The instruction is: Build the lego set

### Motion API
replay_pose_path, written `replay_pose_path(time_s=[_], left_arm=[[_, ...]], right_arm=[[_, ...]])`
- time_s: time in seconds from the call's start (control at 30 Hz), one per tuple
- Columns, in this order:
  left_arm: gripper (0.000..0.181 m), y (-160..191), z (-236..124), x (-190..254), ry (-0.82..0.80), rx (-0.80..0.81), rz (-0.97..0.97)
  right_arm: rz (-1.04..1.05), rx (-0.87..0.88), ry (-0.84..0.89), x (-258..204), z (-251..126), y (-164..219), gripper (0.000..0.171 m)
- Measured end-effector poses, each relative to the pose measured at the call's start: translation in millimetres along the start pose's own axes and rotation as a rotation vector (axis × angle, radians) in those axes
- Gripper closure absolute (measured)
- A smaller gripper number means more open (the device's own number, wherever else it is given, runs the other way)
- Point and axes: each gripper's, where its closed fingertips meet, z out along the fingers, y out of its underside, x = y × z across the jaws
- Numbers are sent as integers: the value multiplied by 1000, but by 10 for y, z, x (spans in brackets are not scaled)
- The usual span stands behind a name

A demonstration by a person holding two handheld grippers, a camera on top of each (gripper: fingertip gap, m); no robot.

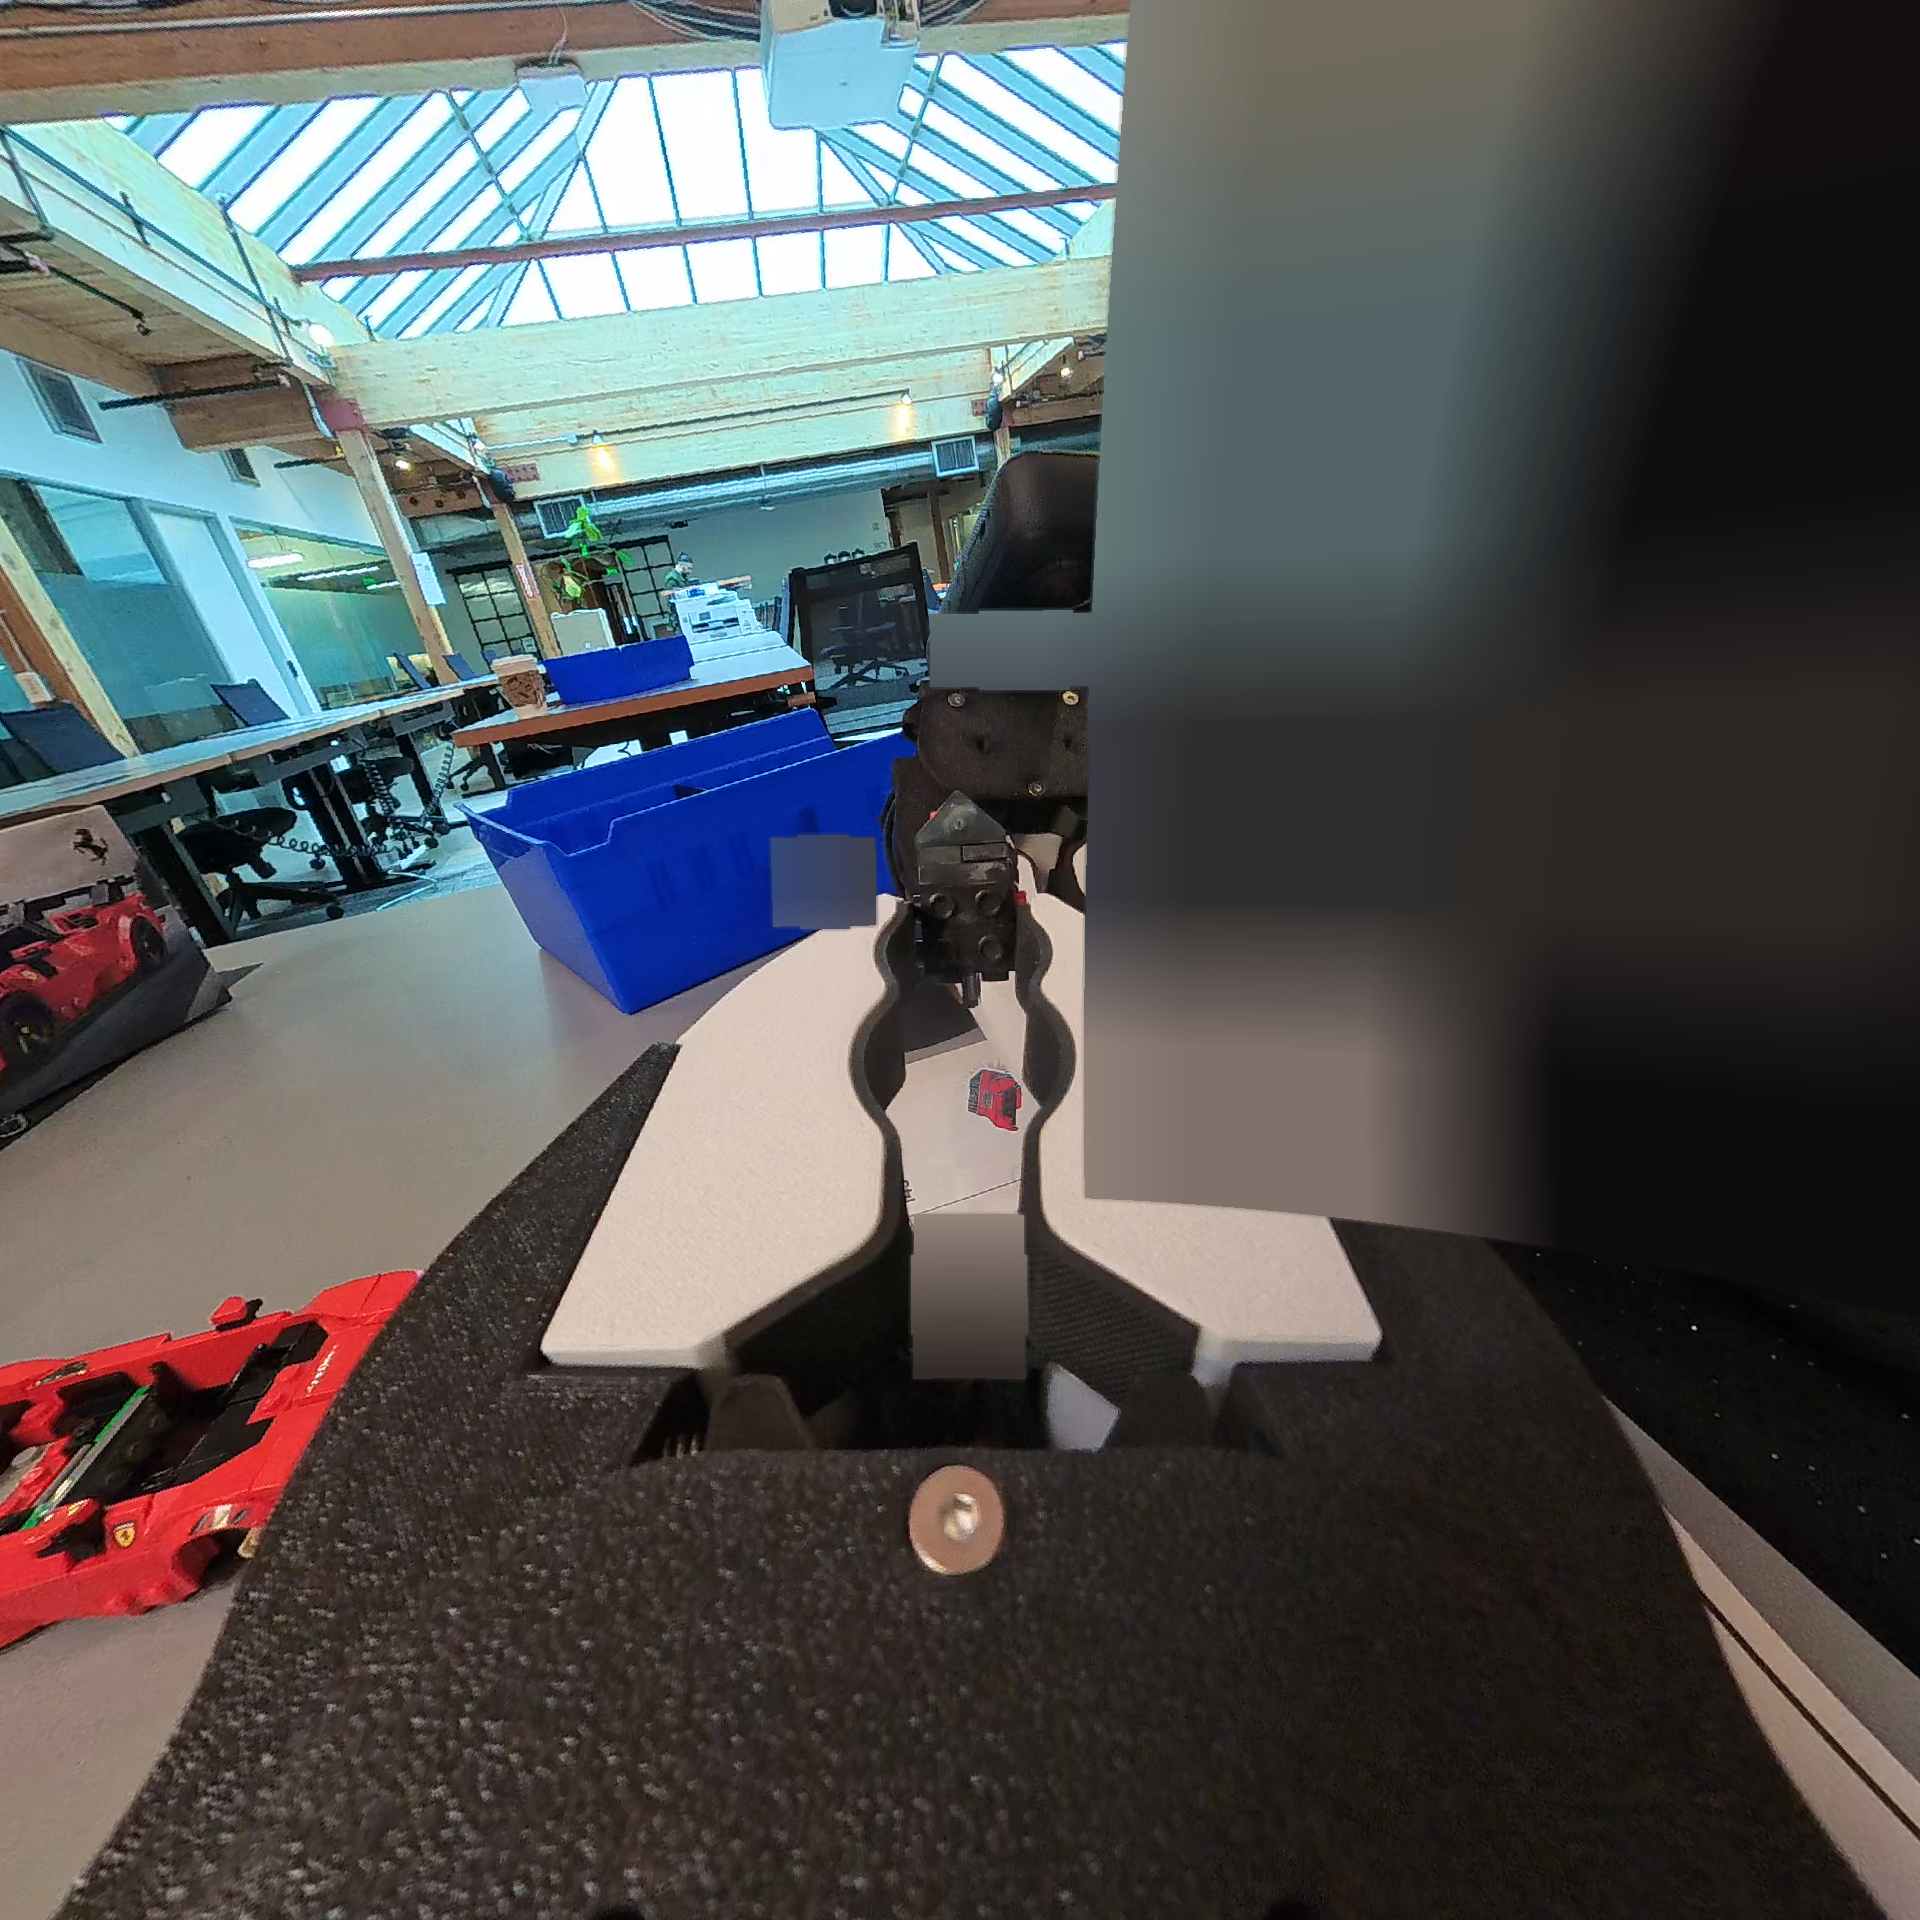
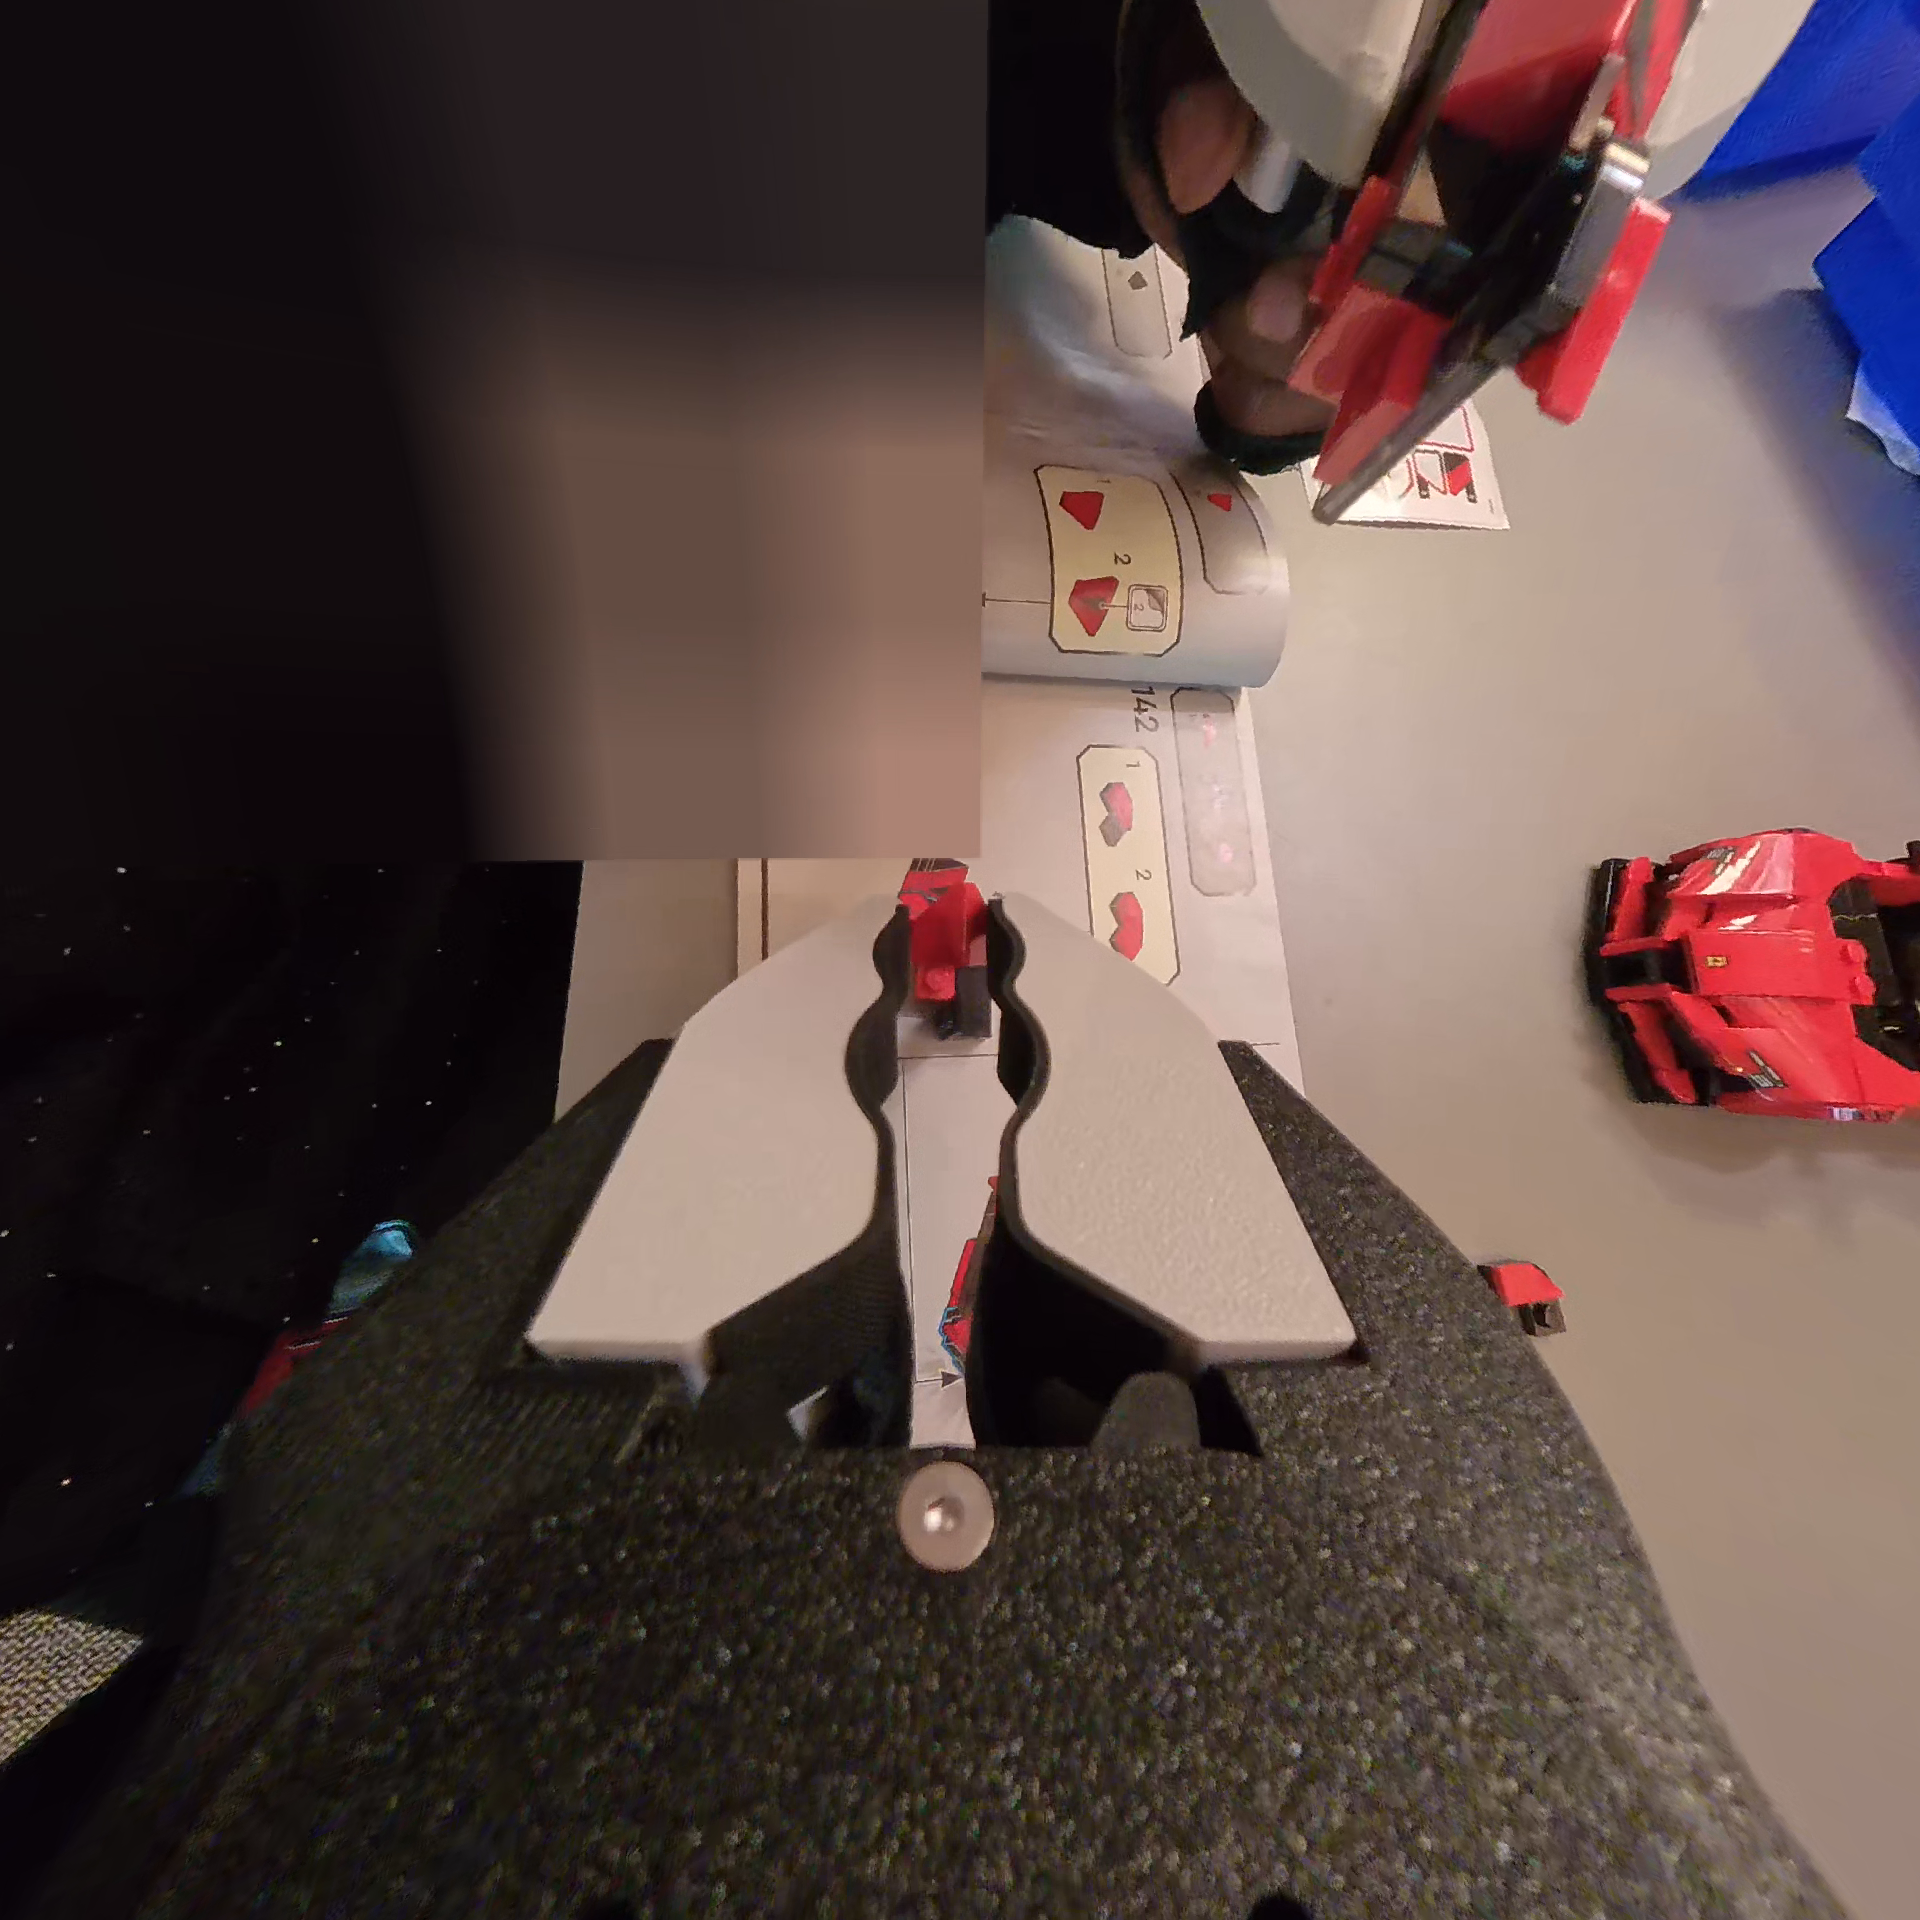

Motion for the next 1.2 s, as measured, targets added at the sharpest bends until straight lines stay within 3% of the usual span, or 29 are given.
replay_pose_path(time_s=[0.63, 0.9, 1.2], left_arm=[[163, 90, 38, 33, 2, -67, 44], [163, -10, 76, -52, -195, -134, 438], [163, -52, 118, 6, -194, -131, 508]], right_arm=[[32, 12, 57, 56, -131, 76, 157], [51, -78, 127, 156, -211, 282, 157], [108, -158, 153, 254, -192, 485, 157]])
